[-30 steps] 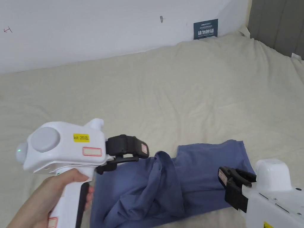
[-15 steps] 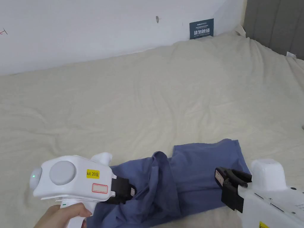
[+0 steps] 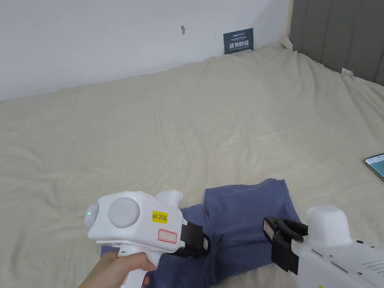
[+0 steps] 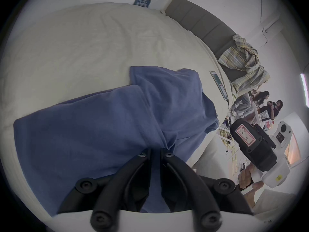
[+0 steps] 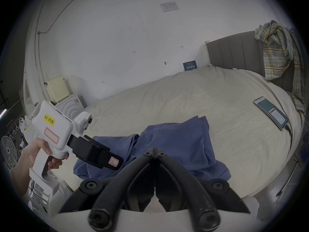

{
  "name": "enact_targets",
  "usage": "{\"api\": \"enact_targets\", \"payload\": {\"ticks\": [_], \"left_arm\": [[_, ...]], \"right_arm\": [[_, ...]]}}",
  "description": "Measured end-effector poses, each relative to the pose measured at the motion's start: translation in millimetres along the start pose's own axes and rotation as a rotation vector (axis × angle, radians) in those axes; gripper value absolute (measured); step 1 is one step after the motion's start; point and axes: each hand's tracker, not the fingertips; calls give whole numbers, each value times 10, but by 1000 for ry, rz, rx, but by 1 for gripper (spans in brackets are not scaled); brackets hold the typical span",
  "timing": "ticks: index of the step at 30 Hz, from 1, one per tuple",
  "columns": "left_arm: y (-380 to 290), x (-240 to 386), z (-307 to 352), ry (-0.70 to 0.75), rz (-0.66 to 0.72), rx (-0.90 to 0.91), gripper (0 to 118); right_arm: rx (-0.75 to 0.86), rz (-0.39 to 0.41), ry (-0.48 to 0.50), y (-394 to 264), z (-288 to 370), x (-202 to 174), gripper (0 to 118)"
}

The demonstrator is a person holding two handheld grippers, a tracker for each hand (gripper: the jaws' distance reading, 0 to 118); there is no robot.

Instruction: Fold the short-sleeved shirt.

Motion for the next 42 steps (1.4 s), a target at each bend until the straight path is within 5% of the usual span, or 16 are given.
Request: {"api": "enact_targets", "payload": {"ticks": [6,16,27,28,31,40,42], "left_arm": [[-62,-223,382,-128,84,97,11],[-664,-1374,1351,-93,347,326,2],[-883,-1728,1148,-198,432,274,1],[-875,-1751,1107,-196,441,269,11],[-831,-1865,1003,-208,452,266,91],[-606,-1914,671,-422,503,230,90],[-563,-1881,604,-414,489,208,66]], "right_arm": [[8,30,0,33,57,-77,0],[14,64,15,75,33,-273,0],[4,107,31,130,-79,-529,0],[2,113,32,133,-85,-544,0],[-5,129,23,134,-103,-572,0],[-21,138,22,182,-178,-653,0],[-23,140,26,193,-186,-670,0]]}}
